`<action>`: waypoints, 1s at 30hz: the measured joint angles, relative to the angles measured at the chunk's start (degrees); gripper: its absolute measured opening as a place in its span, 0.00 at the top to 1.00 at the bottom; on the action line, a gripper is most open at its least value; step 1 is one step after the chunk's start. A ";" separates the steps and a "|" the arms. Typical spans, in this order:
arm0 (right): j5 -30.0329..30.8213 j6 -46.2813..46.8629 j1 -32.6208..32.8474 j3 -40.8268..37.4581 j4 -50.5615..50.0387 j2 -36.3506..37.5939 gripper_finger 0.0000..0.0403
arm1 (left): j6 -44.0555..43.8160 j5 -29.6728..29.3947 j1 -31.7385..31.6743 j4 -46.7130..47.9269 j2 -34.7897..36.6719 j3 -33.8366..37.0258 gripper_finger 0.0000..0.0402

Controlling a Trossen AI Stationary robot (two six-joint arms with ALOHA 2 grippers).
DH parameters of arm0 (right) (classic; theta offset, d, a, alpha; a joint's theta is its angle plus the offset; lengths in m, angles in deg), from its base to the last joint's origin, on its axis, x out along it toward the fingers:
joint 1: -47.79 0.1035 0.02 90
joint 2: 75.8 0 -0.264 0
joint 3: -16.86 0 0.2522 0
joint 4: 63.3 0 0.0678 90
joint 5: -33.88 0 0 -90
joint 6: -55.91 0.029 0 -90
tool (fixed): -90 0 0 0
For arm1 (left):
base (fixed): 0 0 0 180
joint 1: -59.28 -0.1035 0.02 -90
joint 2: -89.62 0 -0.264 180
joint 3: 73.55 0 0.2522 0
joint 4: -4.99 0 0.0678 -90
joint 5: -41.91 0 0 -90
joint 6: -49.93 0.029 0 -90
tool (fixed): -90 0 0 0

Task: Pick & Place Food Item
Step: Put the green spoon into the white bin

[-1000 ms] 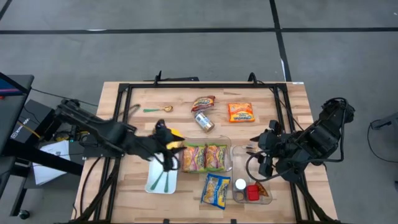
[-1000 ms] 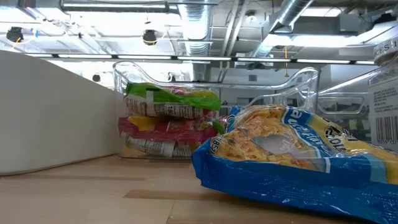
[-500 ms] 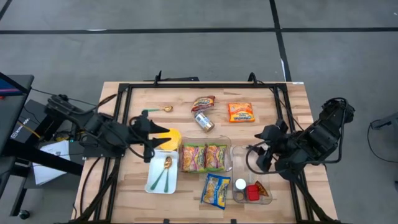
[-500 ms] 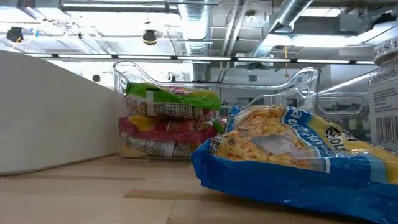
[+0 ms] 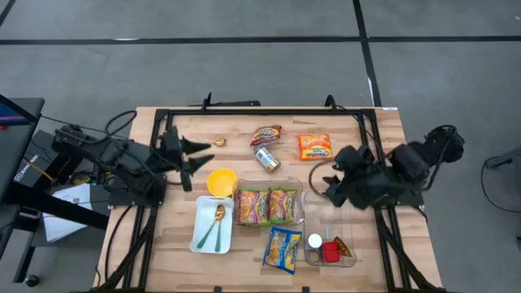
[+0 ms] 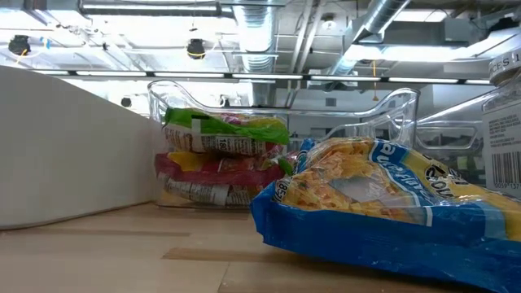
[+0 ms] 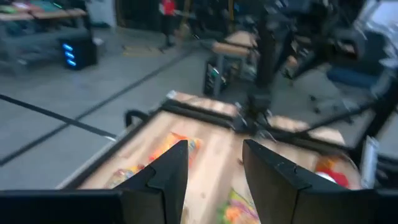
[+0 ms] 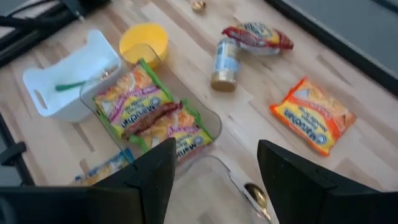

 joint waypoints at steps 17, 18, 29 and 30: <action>-31.36 -29.49 -45.23 0.00 0.00 4.31 0.45 | 5.65 -2.65 -7.64 -6.17 -0.04 0.00 0.63; -33.22 -30.98 -47.74 0.00 -0.02 3.47 0.45 | 5.19 -2.51 -7.60 -6.14 -0.06 0.00 0.63; -41.58 -37.52 -61.31 -11.19 0.15 -7.78 0.49 | -0.73 -2.46 -6.69 -6.02 -0.06 0.00 0.63; -41.58 -37.01 -61.69 -14.16 0.06 -7.93 0.50 | -1.62 -2.46 -6.69 -6.02 -0.06 0.00 0.63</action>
